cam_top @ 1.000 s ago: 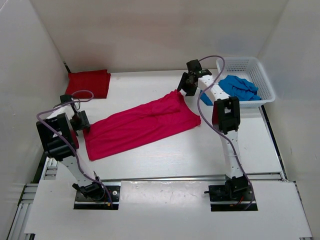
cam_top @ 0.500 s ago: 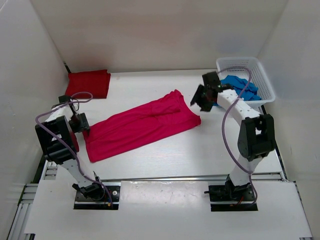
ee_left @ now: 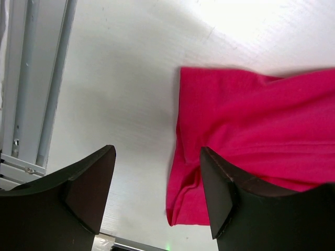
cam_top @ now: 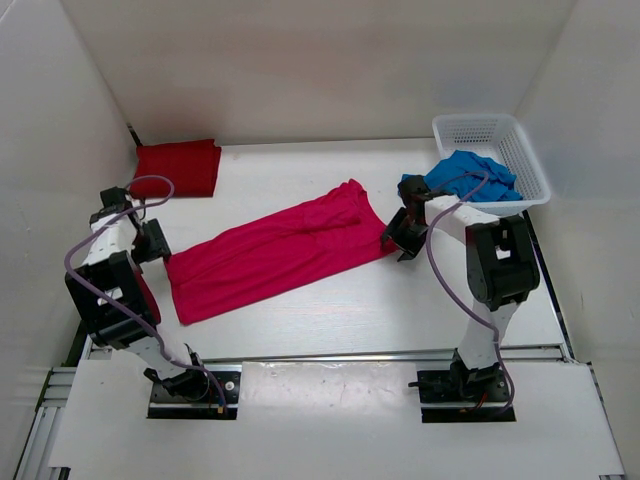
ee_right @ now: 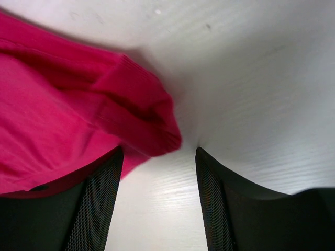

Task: Fold and stack the t-shirts
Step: Rotate the tshirt 110 degrees

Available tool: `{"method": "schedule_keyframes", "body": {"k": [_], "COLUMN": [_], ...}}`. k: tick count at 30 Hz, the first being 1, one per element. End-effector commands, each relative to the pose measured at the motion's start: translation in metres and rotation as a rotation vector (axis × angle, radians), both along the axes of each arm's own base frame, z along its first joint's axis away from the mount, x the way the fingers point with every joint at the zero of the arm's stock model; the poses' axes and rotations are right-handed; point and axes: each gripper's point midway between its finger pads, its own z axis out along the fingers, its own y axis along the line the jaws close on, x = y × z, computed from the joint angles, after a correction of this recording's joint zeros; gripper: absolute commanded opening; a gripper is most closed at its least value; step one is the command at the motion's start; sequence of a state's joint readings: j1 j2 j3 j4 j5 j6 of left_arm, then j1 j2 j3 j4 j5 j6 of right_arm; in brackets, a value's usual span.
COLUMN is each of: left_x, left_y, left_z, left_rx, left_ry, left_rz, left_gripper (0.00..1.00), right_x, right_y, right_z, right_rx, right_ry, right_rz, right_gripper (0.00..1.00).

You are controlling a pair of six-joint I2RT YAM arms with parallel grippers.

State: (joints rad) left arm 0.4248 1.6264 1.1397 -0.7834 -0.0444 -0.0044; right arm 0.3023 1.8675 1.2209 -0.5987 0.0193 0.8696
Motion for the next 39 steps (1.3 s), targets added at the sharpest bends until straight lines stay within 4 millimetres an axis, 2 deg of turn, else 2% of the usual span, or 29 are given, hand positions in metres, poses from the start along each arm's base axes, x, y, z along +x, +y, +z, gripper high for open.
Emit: {"method": "schedule_keyframes", "body": {"k": [1,5,8,9,11,13,16,18,19,20,21,22,23,24,25,26,27,28,29,30,31,32,33,34,35,36,37,38,39], "left_x": [-0.011,-0.014,-0.015,-0.015,-0.014,-0.014,-0.020,-0.023,-0.023,-0.023,-0.021,-0.022,-0.018,-0.016,-0.012,-0.012,-0.009,-0.007,-0.008,-0.006,-0.006,-0.004,-0.003,-0.008,-0.008,-0.006,-0.009,-0.008,-0.009], "left_y": [-0.004,0.004,0.005,0.005,0.004,0.003,-0.004,-0.005,-0.005,-0.005,-0.004,-0.005,-0.001,0.000,0.002,-0.003,-0.006,-0.010,-0.010,-0.021,-0.025,-0.029,-0.034,-0.041,-0.043,-0.046,-0.048,-0.050,-0.050], "left_z": [0.005,0.008,0.008,0.008,0.008,0.005,0.000,-0.004,-0.004,-0.004,-0.004,-0.007,-0.002,-0.003,-0.003,-0.004,-0.008,-0.008,-0.013,-0.016,-0.021,-0.021,-0.025,-0.031,-0.031,-0.031,-0.034,-0.031,-0.026], "left_rx": [-0.029,-0.033,-0.041,-0.041,-0.048,-0.053,-0.078,-0.083,-0.083,-0.083,-0.083,-0.088,-0.074,-0.075,-0.075,-0.079,-0.086,-0.094,-0.101,-0.121,-0.128,-0.138,-0.153,-0.167,-0.176,-0.176,-0.184,-0.180,-0.175], "left_ry": [-0.027,-0.040,-0.044,-0.044,-0.048,-0.040,-0.032,-0.021,-0.021,-0.021,-0.021,-0.011,-0.021,-0.018,-0.018,-0.010,0.005,0.002,0.017,0.029,0.045,0.041,0.050,0.081,0.078,0.079,0.097,0.089,0.078], "left_rz": [0.008,0.036,0.042,0.042,0.039,0.039,0.033,0.034,0.034,0.034,0.034,0.034,0.036,0.037,0.037,0.023,0.010,-0.002,-0.002,-0.032,-0.041,-0.054,-0.065,-0.078,-0.081,-0.093,-0.092,-0.102,-0.103], "left_gripper": [0.76,0.76,0.76,0.76,0.76,0.76,0.76,0.76,0.76,0.76,0.76,0.76,0.76,0.76,0.76,0.76,0.76,0.76,0.76,0.76,0.76,0.76,0.76,0.76,0.76,0.76,0.76,0.76,0.76], "right_x": [0.012,0.015,0.015,0.015,0.016,0.016,0.029,0.054,0.064,0.075,0.106,0.118,0.131,0.164,0.176,0.191,0.215,0.228,0.251,0.265,0.280,0.304,0.317,0.333,0.342,0.346,0.343,0.336,0.322], "right_y": [0.003,0.006,0.007,0.007,0.007,0.013,0.017,0.025,0.027,0.030,0.040,0.043,0.047,0.058,0.063,0.064,0.075,0.073,0.075,0.073,0.077,0.076,0.070,0.076,0.068,0.061,0.056,0.051,0.046], "right_z": [-0.012,-0.014,-0.015,-0.015,-0.020,-0.026,-0.031,-0.020,-0.027,-0.025,-0.003,-0.013,-0.010,0.017,0.005,0.009,0.032,0.017,0.026,0.020,0.033,0.048,0.045,0.075,0.084,0.101,0.099,0.131,0.117], "right_rx": [0.005,-0.005,-0.006,-0.006,-0.007,-0.005,-0.008,0.007,-0.002,0.002,0.027,0.017,0.024,0.063,0.074,0.099,0.151,0.162,0.212,0.240,0.277,0.323,0.336,0.380,0.375,0.401,0.391,0.394,0.380], "right_ry": [0.004,0.007,0.017,0.017,0.029,0.050,0.057,0.015,0.014,0.004,-0.075,-0.073,-0.093,-0.184,-0.178,-0.199,-0.273,-0.274,-0.340,-0.365,-0.424,-0.517,-0.554,-0.636,-0.684,-0.718,-0.727,-0.762,-0.713], "right_rz": [-0.045,-0.036,-0.047,-0.047,-0.059,-0.047,-0.047,-0.047,-0.049,-0.049,-0.041,-0.043,-0.043,-0.059,-0.092,-0.121,-0.135,-0.167,-0.222,-0.249,-0.264,-0.282,-0.291,-0.277,-0.263,-0.236,-0.194,-0.159,-0.119], "right_gripper": [0.62,0.60,0.54,0.44,0.36,0.21,0.01,0.01,0.01,0.01,0.01,0.01,0.01,0.01,0.01,0.01,0.01,0.01,0.01,0.01,0.01,0.03,0.05,0.08,0.17,0.29,0.60,0.73,0.83]}}
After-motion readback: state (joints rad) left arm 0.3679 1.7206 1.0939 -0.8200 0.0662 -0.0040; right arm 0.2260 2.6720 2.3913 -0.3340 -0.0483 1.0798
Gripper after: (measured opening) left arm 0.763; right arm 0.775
